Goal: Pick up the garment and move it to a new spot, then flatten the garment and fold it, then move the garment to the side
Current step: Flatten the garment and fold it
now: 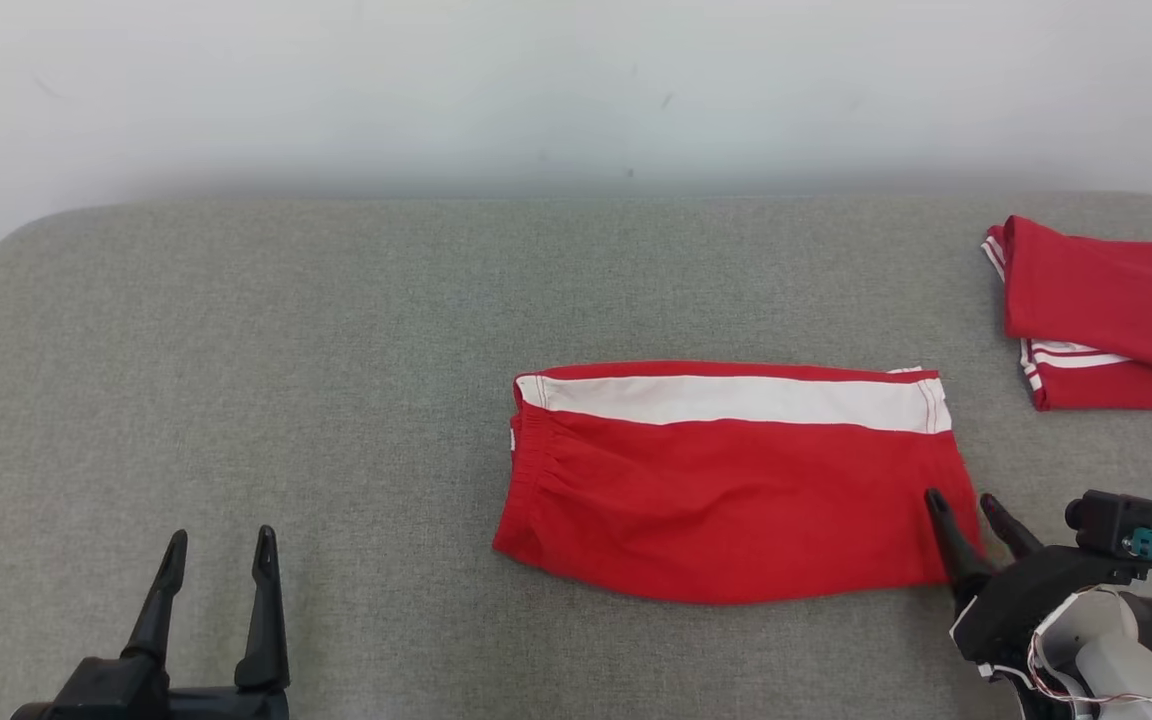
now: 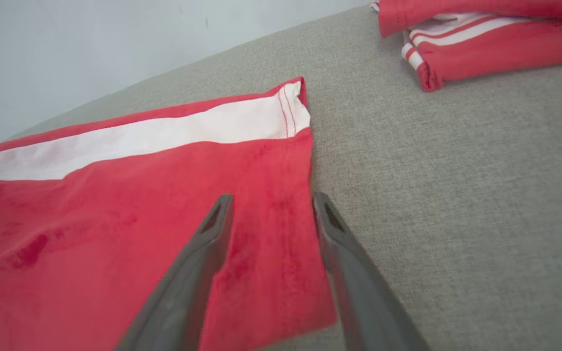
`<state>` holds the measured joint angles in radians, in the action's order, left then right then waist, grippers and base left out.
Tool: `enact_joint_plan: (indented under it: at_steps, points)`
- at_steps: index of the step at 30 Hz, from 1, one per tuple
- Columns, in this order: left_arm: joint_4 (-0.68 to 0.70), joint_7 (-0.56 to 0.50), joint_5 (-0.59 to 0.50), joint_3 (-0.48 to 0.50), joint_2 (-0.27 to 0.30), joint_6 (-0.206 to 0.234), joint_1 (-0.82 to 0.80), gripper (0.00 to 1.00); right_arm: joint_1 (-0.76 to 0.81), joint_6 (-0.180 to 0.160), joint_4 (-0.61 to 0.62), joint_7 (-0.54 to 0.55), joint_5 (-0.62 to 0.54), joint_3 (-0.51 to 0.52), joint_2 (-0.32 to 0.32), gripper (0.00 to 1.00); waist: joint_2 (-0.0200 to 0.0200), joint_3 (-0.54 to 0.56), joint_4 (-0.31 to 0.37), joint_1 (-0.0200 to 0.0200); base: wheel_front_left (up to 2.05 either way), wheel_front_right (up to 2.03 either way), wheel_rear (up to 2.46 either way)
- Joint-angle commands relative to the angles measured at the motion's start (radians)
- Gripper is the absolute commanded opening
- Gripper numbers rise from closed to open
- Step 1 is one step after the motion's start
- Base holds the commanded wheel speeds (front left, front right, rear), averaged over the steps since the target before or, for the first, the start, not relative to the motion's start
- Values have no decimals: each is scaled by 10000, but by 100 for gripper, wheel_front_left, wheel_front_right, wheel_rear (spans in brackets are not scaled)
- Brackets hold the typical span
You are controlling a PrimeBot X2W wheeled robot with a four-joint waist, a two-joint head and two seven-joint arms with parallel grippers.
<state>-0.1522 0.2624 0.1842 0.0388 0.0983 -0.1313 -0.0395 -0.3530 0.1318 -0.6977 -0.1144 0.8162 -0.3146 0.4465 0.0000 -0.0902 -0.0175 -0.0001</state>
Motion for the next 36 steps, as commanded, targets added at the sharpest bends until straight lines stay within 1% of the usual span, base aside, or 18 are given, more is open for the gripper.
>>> enact_joint_plan:
  at_steps: [1, 8, 12, 15, 17, 23, 25, 30, 32, 35, 36]
  points:
    - [88, 32, -88, 44, -16, 15, 158, 100, 102, -28, 103, 59, -308, 68, -19, 100, 0, 56, 51, 1, 0, 0, 0]
    - [125, 32, -226, 50, -53, 15, 287, 100, -212, -28, 596, 574, -1435, 878, -75, 100, 0, 171, 48, 1, 0, 0, 0]
    - [152, 32, -259, -20, -75, 15, 270, 100, -470, -28, 449, 1071, -1986, 1309, -156, 100, 0, 155, -73, 1, 0, 0, 0]
    - [157, 32, -281, -117, -87, 15, 161, 100, -667, -28, 124, 1330, -2448, 1545, -162, 100, 0, 75, -230, 1, 0, 0, 0]
    - [141, 32, -325, -240, -51, 15, 91, 100, -817, -28, -296, 1500, -2753, 1728, -275, 100, 0, -27, -392, 1, 0, 0, 0]
    - [104, 32, -358, -359, 81, 15, -1, 100, -1152, -28, -1140, 1689, -3152, 1790, -553, 100, 0, -268, -558, 1, 0, 0, 0]
    - [78, 32, -359, -388, 89, 15, -44, 100, -1270, -28, -1442, 1655, -3356, 1776, -554, 100, 0, -303, -612, 1, 0, 0, 0]
    - [57, 32, -400, -379, 110, 15, -76, 100, -1450, -28, -2100, 1513, -3548, 1908, -652, 100, 0, -331, -712, 1, 0, 0, 0]
    - [63, 32, -402, -359, 115, 15, -79, 100, -1494, -28, -2238, 1558, -3554, 1921, -682, 100, 0, -337, -713, 1, 0, 0, 0]
    - [84, 32, -402, -289, 110, 15, -66, 100, -1541, -28, -2632, 1865, -3476, 1820, -893, 100, 0, -358, -691, 1, 0, 0, 0]
    - [85, 32, -404, -279, 103, 15, -63, 100, -1559, -28, -2708, 1933, -3401, 1777, -965, 24, 0, -363, -686, 1, 0, 0, 0]
